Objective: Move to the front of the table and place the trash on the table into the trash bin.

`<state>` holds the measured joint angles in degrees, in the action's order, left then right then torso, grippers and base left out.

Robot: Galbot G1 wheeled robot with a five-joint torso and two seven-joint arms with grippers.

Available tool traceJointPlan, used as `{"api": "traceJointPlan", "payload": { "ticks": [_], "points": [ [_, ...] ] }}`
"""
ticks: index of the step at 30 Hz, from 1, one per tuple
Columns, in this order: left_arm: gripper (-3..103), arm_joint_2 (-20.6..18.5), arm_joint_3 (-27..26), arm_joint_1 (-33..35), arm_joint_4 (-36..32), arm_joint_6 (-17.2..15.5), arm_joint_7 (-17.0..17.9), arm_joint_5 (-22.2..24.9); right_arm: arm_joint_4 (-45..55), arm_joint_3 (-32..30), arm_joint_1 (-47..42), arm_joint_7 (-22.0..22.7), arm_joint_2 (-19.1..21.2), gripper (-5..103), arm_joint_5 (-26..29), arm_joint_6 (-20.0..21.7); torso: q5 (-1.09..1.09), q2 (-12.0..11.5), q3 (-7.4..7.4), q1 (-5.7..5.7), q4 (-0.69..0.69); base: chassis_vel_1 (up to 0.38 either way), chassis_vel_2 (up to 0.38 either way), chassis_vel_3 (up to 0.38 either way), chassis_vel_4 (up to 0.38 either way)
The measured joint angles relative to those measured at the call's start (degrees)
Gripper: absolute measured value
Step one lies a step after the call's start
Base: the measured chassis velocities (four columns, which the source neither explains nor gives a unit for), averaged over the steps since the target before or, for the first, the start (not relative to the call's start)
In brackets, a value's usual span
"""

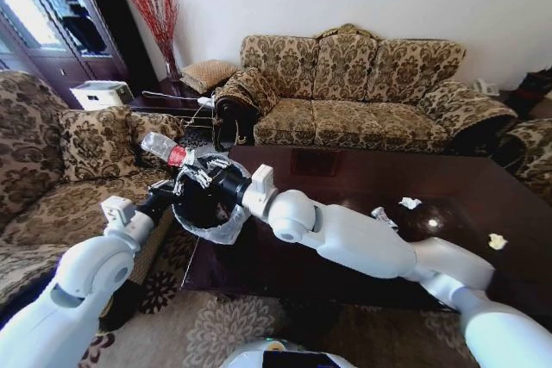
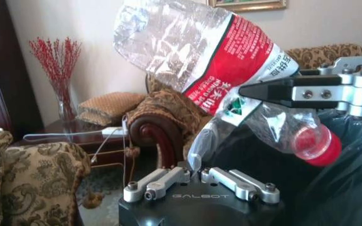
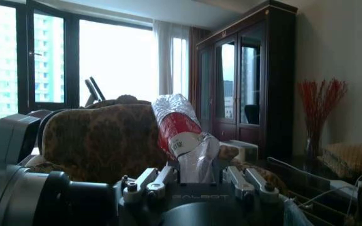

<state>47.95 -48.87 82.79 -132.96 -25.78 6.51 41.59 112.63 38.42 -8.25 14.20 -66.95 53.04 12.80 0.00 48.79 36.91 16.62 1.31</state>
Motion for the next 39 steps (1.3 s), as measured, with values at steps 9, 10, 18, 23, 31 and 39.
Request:
{"api": "traceJointPlan", "payload": {
  "ticks": [9, 10, 18, 23, 31, 39],
  "points": [
    [1, 0.1, -0.96, -0.14, 0.24, 0.24, 0.07, 0.01, -0.78, 0.32, 0.13, -0.51, 0.6, 67, -2.8, 0.06, 0.0, 0.0, 0.0, 0.0, 0.01, 0.0, 0.0, 0.0, 0.0],
    [1, 0.1, -0.96, -0.14, 0.24, 0.24, 0.07, 0.01, -0.78, 0.32, 0.13, -0.51, 0.6, 67, -2.8, 0.06, 0.0, 0.0, 0.0, 0.0, 0.01, 0.0, 0.0, 0.0, 0.0],
    [1, 0.45, -0.97, -0.11, -0.39, 0.27, 0.08, 0.01, 0.6, -1.49, 1.2, 1.17, 1.35, 94, -1.04, 0.09, 0.0, 0.0, 0.0, 0.0, 0.01, 0.0, 0.0, 0.0, 0.0],
    [1, 0.72, -0.98, 0.01, -0.88, 0.28, 0.11, 0.01, 2.03, -2.05, 1.42, 1.49, 3.24, 100, 0.21, 0.17, 0.0, 0.0, 0.0, 0.0, 0.0, 0.0, 0.0, 0.0, 0.0],
    [1, 2.48, -1.2, 0.45, -1.79, 0.04, 0.63, -0.29, 4.97, -12.77, -3.67, 4.89, 13.46, 100, 2.06, 1.2, 0.01, 0.0, 0.0, 0.0, 0.04, 0.0, 0.0, 0.0, 0.0],
    [1, 4.13, -0.19, 0.16, -1.83, 0.09, 0.37, -1.48, 6.2, -32.52, -32.26, 2.08, 27.86, 100, -5.29, -1.29, 0.06, 0.0, -0.01, 0.0, -0.06, 0.0, 0.0, 0.0, 0.0]
  ]
}}
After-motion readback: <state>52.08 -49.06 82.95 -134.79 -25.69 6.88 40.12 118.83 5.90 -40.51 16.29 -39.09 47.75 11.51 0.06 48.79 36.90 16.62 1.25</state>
